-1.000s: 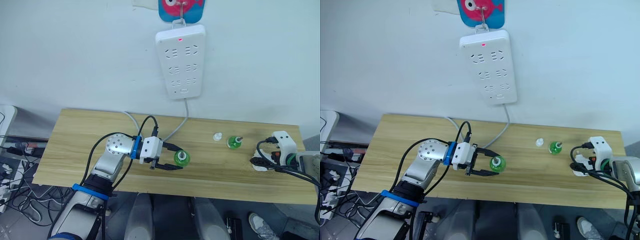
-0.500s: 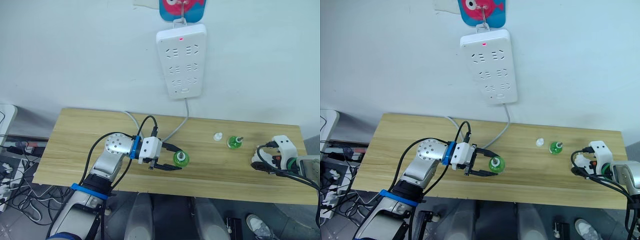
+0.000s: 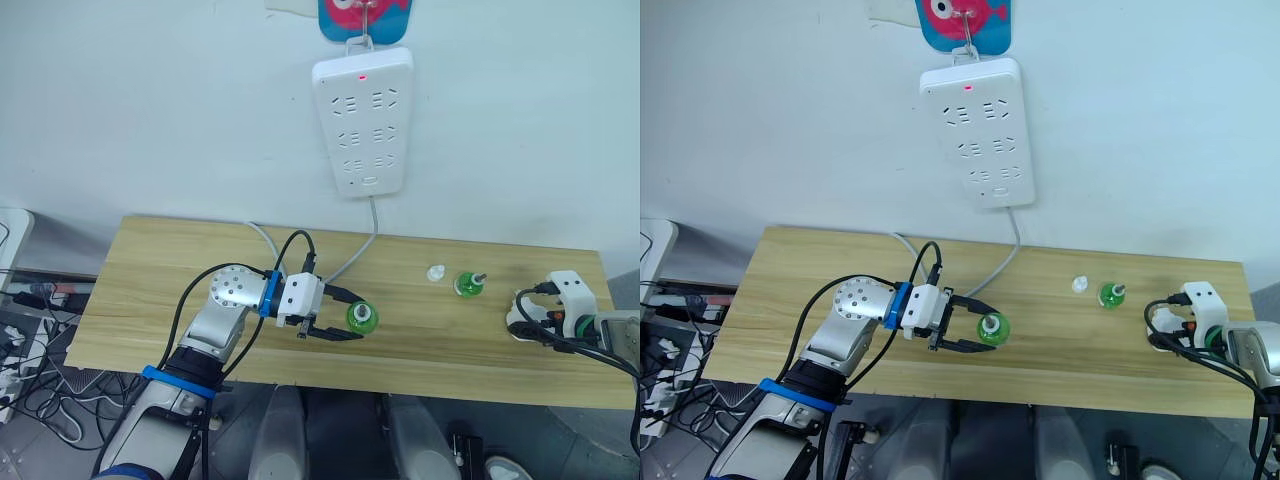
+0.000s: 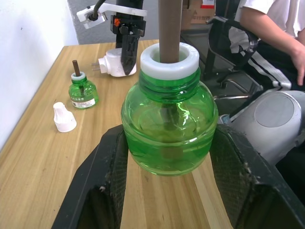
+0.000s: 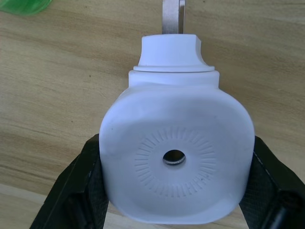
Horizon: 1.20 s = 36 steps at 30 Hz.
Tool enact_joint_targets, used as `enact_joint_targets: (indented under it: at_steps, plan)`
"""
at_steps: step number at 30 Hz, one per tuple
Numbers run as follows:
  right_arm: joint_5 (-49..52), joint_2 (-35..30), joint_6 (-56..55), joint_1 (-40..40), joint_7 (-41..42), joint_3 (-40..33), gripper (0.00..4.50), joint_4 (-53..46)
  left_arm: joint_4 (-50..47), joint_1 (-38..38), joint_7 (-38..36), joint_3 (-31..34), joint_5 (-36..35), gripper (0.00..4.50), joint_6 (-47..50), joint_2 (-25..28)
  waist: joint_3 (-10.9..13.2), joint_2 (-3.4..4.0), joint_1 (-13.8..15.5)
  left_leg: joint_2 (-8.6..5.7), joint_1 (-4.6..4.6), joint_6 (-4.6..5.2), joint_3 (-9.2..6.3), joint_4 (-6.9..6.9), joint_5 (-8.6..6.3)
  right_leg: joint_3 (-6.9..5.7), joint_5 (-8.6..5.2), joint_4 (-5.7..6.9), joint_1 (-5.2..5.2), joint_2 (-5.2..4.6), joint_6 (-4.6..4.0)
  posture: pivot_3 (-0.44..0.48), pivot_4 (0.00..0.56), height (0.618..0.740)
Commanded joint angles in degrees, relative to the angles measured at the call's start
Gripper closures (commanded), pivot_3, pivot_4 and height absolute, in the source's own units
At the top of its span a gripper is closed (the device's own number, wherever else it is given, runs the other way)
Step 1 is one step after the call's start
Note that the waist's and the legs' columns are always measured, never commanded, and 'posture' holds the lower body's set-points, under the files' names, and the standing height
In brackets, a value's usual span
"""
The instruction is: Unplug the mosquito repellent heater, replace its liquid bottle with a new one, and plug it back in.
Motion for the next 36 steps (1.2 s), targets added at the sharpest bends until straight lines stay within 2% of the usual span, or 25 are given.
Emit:
enact_joint_targets:
  at_steps: [1,8,11,14,17,22,26,28,30,36]
  plan:
    - [-0.18,-0.92,0.17,-0.3,0.95,-1.42,1.48,-0.39,-2.42,0.82,-0.54,-0.64,-0.87,2.33,-0.18,0.25,0.01,0.01,0.0,0.0,0.0,0.0,0.0,0.0,0.0,0.0,0.0,0.0,0.0,0.0,0.0,0.109,0.425,0.74]
    - [1.29,-1.52,2.25,0.24,1.48,-3.1,1.48,-3.31,-2.09,0.89,-0.31,-0.66,-0.31,2.33,-0.76,0.26,0.03,0.01,0.01,0.0,0.0,0.0,0.0,-0.01,0.0,0.01,0.0,-0.01,0.0,0.0,0.0,0.109,0.42,0.74]
    - [4.77,-1.15,7.97,1.46,1.05,-9.53,1.48,-8.86,-1.95,0.69,0.1,-0.53,0.02,2.33,-0.63,0.41,0.04,0.03,0.04,0.0,0.0,0.0,0.01,-0.01,0.0,0.01,0.0,-0.01,0.0,0.0,0.0,0.116,0.415,0.74]
    - [10.55,1.26,18.7,4.29,0.79,-20.91,1.48,-20.97,-2.43,0.9,0.47,-0.94,1.04,2.33,0.21,1.36,0.04,0.04,0.14,0.0,-0.02,0.0,-0.03,-0.04,0.0,-0.02,0.01,-0.01,0.0,0.0,-0.01,0.102,0.407,0.74]
    - [17.68,5.94,26.8,6.75,1.26,-30.62,1.48,-33.95,-3.78,0.87,0.31,-1.86,1.37,2.33,3.26,2.42,0.03,0.04,0.16,0.03,-0.02,-0.01,-0.09,-0.08,0.0,-0.08,0.01,-0.02,0.0,0.02,-0.02,0.086,0.397,0.74]
    - [35.35,15.96,28.02,11.35,-4.59,-39.35,1.48,-47.62,-7.4,-0.49,-3.75,-4.59,0.05,2.33,10.38,4.58,0.03,0.04,0.08,0.03,-0.03,-0.01,-0.13,-0.11,0.01,-0.12,0.0,-0.04,0.02,0.02,0.01,0.064,0.379,0.74]
    - [47.16,23.27,27.94,10.72,-13.13,-41.35,1.48,-52.35,-7.47,-3.01,-4.71,-4.66,-1.22,2.33,12.97,3.68,0.02,0.05,-0.05,0.03,-0.02,-0.02,-0.06,-0.12,0.01,-0.07,-0.08,-0.04,-0.01,0.02,0.14,0.051,0.362,0.74]
    - [51.82,24.09,25.7,11.28,-18.72,-40.56,1.48,-52.87,-5.74,-3.82,-4.33,-4.01,-1.25,2.33,11.51,2.55,0.01,0.05,-0.05,0.03,-0.03,-0.02,-0.07,-0.12,0.01,-0.08,-0.14,-0.04,-0.02,0.02,0.24,0.042,0.352,0.74]
    - [55.44,22.55,23.16,12.81,-23.68,-39.19,1.48,-52.58,-4.22,-4.12,-4.08,-3.68,-0.92,2.33,10.2,1.94,0.0,0.05,-0.08,0.03,-0.05,-0.02,-0.04,-0.12,0.01,-0.07,-0.14,-0.07,-0.02,0.01,0.23,0.042,0.352,0.74]
    - [54.38,14.41,19.67,17.46,-30.1,-36.48,1.48,-49.34,-2.55,-3.6,-3.98,-3.23,-1.29,2.33,7.87,1.32,0.0,0.04,-0.21,0.03,-0.06,-0.02,-0.04,-0.19,0.01,-0.08,-0.01,-0.07,-0.09,0.02,0.02,0.036,0.353,0.74]
